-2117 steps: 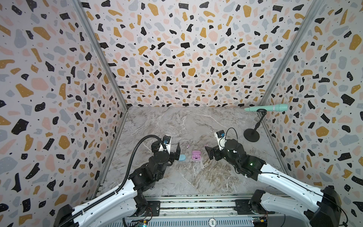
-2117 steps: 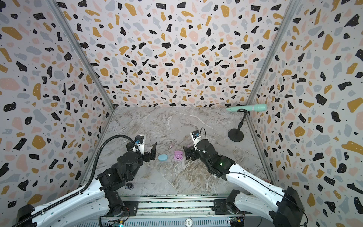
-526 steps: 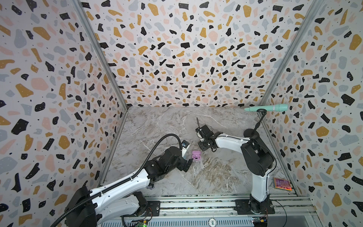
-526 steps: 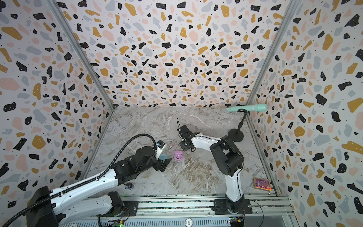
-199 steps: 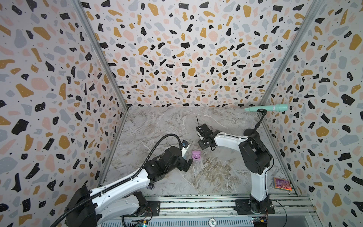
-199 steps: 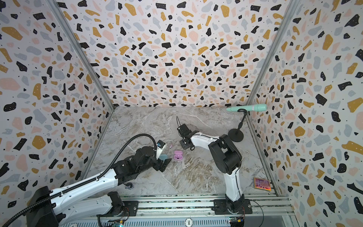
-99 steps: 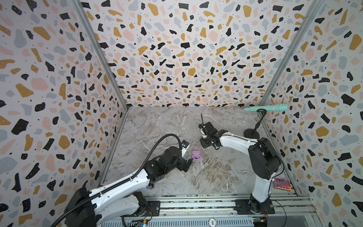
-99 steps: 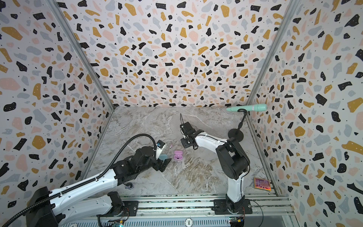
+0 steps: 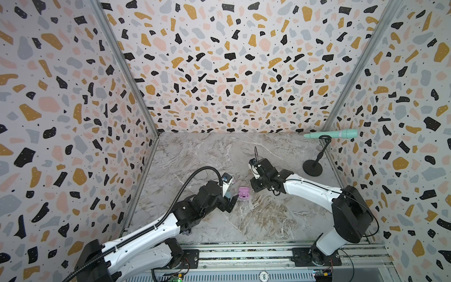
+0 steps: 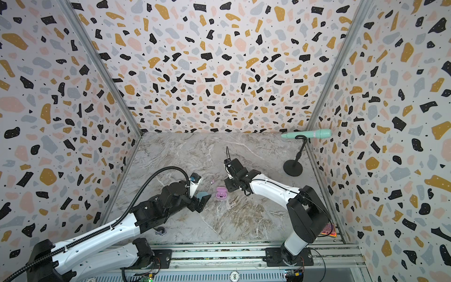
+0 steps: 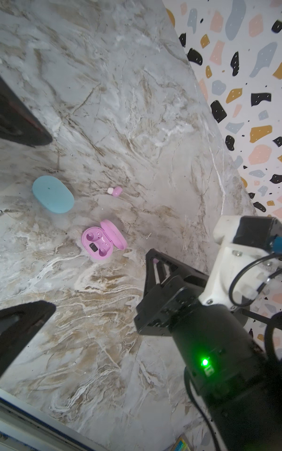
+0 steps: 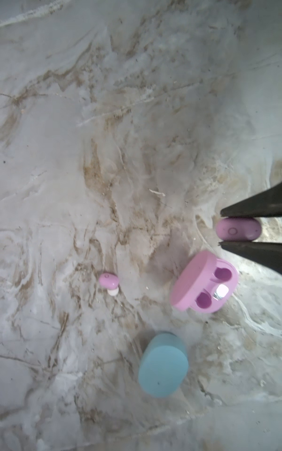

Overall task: Insert the wireless bluetooth earbuds into the charging case
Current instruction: 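Carry the pink earbud toward the open pink case with the right gripper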

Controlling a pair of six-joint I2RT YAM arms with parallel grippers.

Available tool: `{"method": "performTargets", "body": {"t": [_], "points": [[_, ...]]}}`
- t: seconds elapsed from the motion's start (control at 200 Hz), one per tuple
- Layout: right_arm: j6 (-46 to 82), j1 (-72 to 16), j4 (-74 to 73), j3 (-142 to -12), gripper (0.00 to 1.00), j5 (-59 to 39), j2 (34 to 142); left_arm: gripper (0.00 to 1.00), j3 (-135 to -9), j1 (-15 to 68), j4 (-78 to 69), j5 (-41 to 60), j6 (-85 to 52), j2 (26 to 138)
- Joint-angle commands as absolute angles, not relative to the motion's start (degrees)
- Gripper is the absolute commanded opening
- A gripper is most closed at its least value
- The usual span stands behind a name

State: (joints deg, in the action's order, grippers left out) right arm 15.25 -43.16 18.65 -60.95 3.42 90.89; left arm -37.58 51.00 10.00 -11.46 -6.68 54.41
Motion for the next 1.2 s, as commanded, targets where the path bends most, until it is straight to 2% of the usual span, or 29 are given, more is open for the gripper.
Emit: {"method": "performTargets", "body": {"t": [0.0,0.145,0.496,1.196], "points": [[18.71,-45.56,19.58,-59.92,0.16,5.36,87.05,1.0,-41.0,52.78,13.22,-16.31,-7.26,53.57],[21.01,-48.61,20.18,-58.35,0.16,6.63,83.39,1.0,-42.11,54.47,18.58,-19.86,-9.37,53.12],[24.18,-51.22,16.34,-52.52,0.17,2.91,75.99,1.0,-37.78,54.54,16.67,-20.9,-12.22,47.69],[26.47,-52.65,8.56,-46.9,0.17,1.03,74.91,1.0,-36.54,54.49,15.67,-19.82,-11.79,46.69]]}}
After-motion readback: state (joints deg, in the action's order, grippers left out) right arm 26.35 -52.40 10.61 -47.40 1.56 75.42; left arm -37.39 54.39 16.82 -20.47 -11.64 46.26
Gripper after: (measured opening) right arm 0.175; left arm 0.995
